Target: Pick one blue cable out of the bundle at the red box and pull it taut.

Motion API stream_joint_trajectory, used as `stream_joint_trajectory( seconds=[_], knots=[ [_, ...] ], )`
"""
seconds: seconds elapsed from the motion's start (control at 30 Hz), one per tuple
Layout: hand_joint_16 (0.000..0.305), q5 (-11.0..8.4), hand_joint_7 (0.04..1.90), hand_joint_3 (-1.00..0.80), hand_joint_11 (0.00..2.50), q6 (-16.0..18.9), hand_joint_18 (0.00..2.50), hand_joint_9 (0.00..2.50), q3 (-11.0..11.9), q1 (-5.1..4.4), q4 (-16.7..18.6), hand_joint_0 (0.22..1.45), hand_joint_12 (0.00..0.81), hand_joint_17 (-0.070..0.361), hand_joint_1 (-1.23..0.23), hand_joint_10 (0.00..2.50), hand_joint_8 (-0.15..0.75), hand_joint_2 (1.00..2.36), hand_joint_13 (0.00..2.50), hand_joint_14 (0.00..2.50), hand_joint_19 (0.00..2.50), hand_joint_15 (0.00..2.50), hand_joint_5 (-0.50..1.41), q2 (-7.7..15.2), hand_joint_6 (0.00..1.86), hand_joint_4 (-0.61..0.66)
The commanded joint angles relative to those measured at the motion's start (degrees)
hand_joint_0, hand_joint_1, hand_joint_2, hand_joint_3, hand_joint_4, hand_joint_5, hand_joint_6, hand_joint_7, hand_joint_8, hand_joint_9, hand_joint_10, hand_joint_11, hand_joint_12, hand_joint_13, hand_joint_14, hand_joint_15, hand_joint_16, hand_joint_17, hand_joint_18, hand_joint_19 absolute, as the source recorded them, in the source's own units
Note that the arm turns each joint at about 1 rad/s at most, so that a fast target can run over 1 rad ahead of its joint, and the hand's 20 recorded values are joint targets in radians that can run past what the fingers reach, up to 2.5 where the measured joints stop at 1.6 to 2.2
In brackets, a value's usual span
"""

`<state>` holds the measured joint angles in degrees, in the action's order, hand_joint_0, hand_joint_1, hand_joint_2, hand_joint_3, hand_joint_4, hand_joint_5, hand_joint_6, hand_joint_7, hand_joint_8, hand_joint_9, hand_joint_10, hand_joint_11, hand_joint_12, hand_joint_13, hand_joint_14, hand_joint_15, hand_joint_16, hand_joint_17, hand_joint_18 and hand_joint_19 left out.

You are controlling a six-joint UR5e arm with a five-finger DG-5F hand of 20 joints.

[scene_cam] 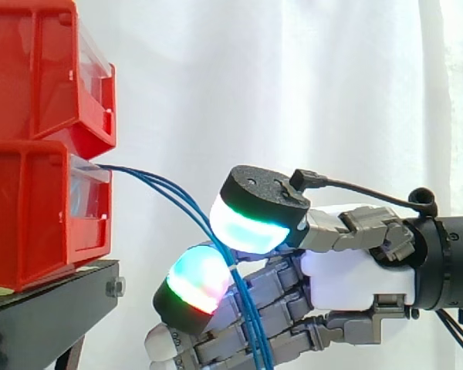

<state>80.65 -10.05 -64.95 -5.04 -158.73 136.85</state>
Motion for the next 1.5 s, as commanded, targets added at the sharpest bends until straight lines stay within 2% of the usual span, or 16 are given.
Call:
stream_joint_trajectory(
  seconds=[0.0,0.33,0.43,0.6,0.73,0.83,1.07,1.23,1.27,1.47],
  knots=[
    [0.056,-0.05,1.00,-0.50,0.26,-0.1,0.33,0.55,0.0,-0.05,0.0,0.50,0.338,0.125,-0.66,0.01,0.336,1.00,0.42,0.01,0.25,0.16,-0.16,0.0,0.74,0.22],
    [0.052,-0.41,1.02,-0.29,0.27,-0.9,0.32,0.55,0.0,-0.32,-1.1,0.56,0.322,0.118,-0.70,0.01,0.319,1.01,0.42,0.01,0.24,0.16,-0.18,-0.1,0.82,0.19],
    [0.053,-0.23,0.98,-0.33,0.27,-0.9,0.31,0.54,0.1,-0.14,-1.5,0.56,0.324,0.118,-0.71,0.01,0.320,1.01,0.42,0.01,0.24,0.17,-0.19,-0.1,0.83,0.18],
    [0.055,-0.32,0.96,-0.47,0.27,-2.2,0.32,0.53,0.1,-0.05,-3.3,0.51,0.335,0.124,-0.71,0.01,0.329,1.00,0.42,0.01,0.25,0.16,-0.19,-1.5,0.82,0.20],
    [0.053,-0.41,0.99,-0.39,0.28,-4.3,0.32,0.54,0.2,0.03,-4.0,0.55,0.327,0.120,-0.71,0.01,0.322,1.01,0.42,0.01,0.24,0.16,-0.19,-1.4,0.83,0.20],
    [0.052,-1.20,1.00,-0.32,0.28,-6.2,0.32,0.54,0.1,-0.05,-4.7,0.58,0.321,0.117,-0.70,0.01,0.316,1.01,0.43,0.01,0.23,0.16,-0.19,-1.5,0.85,0.19],
    [0.052,-1.46,1.01,-0.22,0.31,-7.2,0.33,0.54,0.2,-0.05,-6.4,0.61,0.322,0.116,-0.70,0.01,0.317,1.02,0.43,0.01,0.21,0.16,-0.19,-1.8,0.88,0.16],
    [0.052,-1.28,1.01,-0.21,0.33,-7.2,0.34,0.54,0.1,0.12,-6.9,0.63,0.323,0.117,-0.75,0.01,0.318,1.02,0.43,0.01,0.19,0.15,-0.20,-2.6,0.90,0.14],
    [0.052,-1.20,1.00,-0.21,0.35,-7.2,0.34,0.55,0.2,0.12,-8.3,0.63,0.323,0.117,-0.76,0.01,0.319,1.02,0.43,0.01,0.19,0.16,-0.20,-3.4,0.90,0.13],
    [0.052,-1.20,1.03,-0.30,0.36,-7.0,0.36,0.57,0.2,0.30,-10.3,0.67,0.325,0.118,-0.81,0.01,0.324,1.01,0.45,0.01,0.15,0.15,-0.20,-3.9,0.91,0.11]
  ],
)
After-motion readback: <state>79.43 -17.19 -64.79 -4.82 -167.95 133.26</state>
